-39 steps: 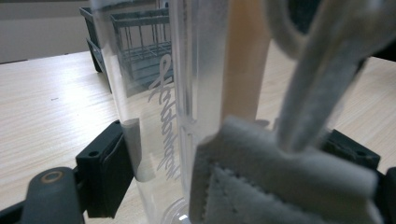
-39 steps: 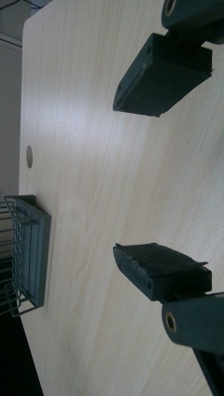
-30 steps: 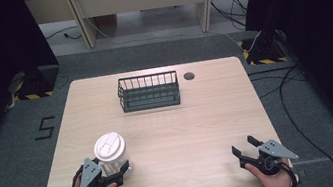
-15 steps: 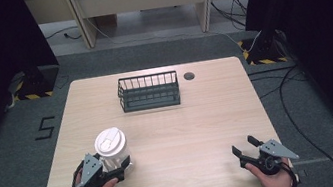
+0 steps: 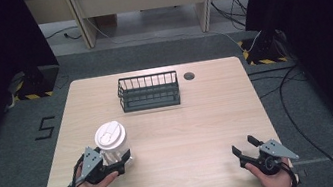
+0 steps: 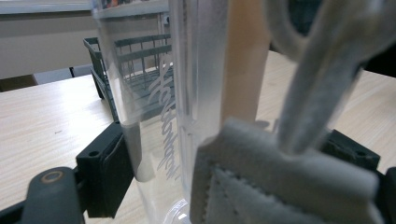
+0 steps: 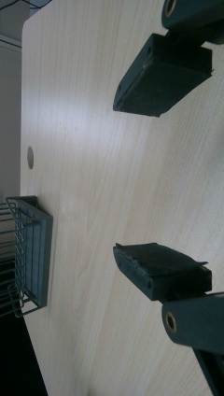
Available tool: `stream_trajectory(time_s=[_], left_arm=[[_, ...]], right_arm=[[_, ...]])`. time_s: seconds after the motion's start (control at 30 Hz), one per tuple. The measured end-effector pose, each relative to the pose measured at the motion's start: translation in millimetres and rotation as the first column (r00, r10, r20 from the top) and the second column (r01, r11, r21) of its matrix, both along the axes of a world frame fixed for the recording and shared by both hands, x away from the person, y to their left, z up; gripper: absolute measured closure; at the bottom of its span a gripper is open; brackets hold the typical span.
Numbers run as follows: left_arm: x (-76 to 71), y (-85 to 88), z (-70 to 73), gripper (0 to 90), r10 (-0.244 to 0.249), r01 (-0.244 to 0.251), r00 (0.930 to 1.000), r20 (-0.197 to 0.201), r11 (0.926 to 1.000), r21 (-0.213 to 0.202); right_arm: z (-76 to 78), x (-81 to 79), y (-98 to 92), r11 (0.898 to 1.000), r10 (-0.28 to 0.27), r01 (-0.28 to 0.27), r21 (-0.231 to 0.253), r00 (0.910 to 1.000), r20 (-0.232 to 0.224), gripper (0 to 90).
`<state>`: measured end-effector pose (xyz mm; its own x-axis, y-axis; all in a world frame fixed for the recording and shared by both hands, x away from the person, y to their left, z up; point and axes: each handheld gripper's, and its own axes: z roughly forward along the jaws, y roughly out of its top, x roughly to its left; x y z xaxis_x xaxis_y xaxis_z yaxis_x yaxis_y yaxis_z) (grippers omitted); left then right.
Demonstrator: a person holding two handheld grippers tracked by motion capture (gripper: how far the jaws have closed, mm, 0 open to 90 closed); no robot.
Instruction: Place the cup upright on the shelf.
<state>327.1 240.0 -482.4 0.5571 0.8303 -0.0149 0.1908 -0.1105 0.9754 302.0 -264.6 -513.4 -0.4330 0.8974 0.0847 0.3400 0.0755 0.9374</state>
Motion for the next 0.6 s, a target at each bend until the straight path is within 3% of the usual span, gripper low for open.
stream_trajectory(time_s=[0.6], left_arm=[[24.2,-11.8,15.7,17.5,-0.009,0.009,0.9998,0.018,0.9999,-0.014]], right_arm=[[0.0,1.0,-1.5,1.0,-0.001,0.001,-0.001,1.0,0.001,26.0]])
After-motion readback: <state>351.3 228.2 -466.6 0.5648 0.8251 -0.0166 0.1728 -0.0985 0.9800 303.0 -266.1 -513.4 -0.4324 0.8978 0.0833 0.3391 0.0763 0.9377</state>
